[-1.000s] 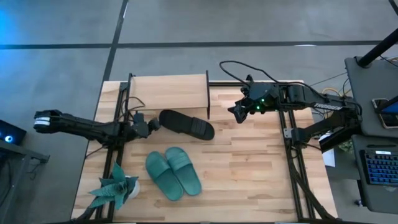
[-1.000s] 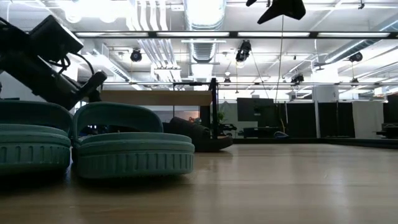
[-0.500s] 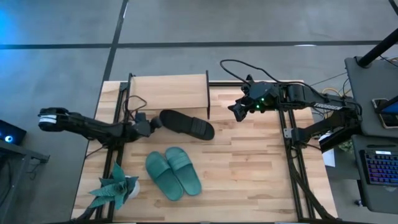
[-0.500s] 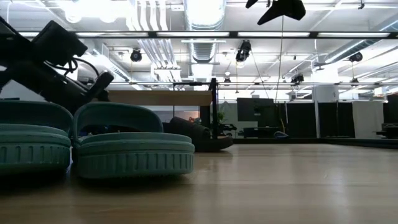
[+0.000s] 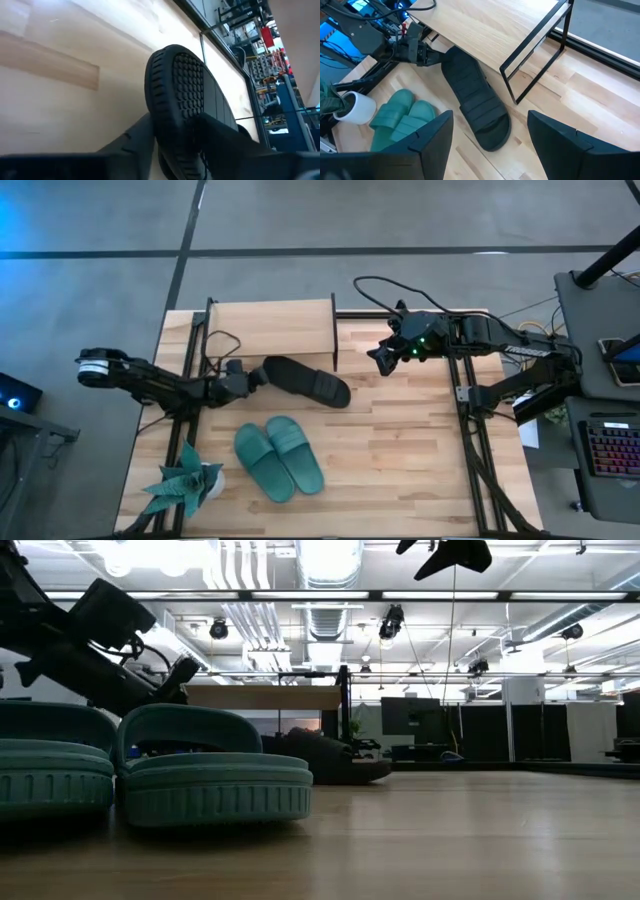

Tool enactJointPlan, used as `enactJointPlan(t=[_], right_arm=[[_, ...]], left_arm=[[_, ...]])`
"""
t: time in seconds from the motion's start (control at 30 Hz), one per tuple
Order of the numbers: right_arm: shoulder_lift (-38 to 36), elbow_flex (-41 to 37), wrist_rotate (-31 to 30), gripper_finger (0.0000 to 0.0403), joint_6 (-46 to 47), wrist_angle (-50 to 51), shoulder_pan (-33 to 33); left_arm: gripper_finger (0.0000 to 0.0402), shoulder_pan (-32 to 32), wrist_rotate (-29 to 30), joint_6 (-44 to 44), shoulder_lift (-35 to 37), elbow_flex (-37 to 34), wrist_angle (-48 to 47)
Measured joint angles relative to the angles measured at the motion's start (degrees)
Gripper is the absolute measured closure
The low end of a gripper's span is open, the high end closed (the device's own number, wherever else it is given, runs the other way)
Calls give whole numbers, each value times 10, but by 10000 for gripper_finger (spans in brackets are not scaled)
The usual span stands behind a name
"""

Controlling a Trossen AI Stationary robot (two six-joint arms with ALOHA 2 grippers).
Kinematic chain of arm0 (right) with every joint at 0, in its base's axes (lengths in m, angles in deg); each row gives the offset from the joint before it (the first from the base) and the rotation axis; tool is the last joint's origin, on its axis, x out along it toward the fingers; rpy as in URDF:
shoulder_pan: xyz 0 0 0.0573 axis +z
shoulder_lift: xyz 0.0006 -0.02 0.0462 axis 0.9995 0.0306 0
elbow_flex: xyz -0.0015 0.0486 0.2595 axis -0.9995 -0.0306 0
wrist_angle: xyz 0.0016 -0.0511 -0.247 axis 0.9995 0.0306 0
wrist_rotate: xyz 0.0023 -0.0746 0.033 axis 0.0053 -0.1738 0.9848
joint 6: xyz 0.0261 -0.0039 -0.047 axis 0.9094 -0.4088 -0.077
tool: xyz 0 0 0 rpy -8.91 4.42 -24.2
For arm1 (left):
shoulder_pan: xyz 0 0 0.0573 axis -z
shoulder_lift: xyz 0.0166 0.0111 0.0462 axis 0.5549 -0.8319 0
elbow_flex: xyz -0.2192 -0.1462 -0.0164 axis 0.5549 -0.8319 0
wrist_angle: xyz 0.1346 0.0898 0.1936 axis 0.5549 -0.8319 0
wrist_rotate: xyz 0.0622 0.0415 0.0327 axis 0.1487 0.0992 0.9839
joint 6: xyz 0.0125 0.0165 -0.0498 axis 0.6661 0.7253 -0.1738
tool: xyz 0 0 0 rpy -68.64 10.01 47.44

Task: Pick and place slides into the shelf
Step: Put the black slide on the shelf

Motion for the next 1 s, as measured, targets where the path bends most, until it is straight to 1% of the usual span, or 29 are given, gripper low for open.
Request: enactJointPlan(t=[0.07, 0.13, 0.27, 0.37, 0.47, 0.53, 0.6, 0.73, 0.8, 0.87, 0.93, 1.0], right_arm=[[0, 0, 0, 160, 0, 2, 0], [0, 0, 0, 163, 0, 8, 0], [0, 0, 0, 168, -2, 11, 0], [0, 0, 1, 170, -2, 11, 0], [-1, 0, 1, 172, -6, 14, 0], [-3, 0, 2, 173, -6, 16, 0], [-6, 0, 2, 172, -6, 21, 0], [-10, 0, 1, 173, -10, 27, 0], [-13, 0, 1, 172, -15, 30, 0], [-17, 0, 1, 173, -16, 30, 0], [-21, 0, 1, 175, -16, 30, 0], [-25, 0, 0, 177, -16, 32, 0]], left_arm=[[331, 0, -16, 20, 6, 6, 6], [353, 2, -32, 47, 17, 10, 16], [360, 15, -65, 108, 63, 33, 24], [367, 36, -85, 170, 99, 61, 4], [369, 59, -125, 256, 129, 107, 20], [370, 74, -146, 311, 143, 139, 12], [370, 88, -151, 348, 150, 180, -41], [371, 103, -150, 397, 158, 285, -208], [371, 110, -147, 445, 149, 339, -277], [372, 118, -145, 516, 138, 392, -314], [372, 125, -127, 592, 127, 448, -343], [372, 128, -73, 640, 118, 508, -391]])
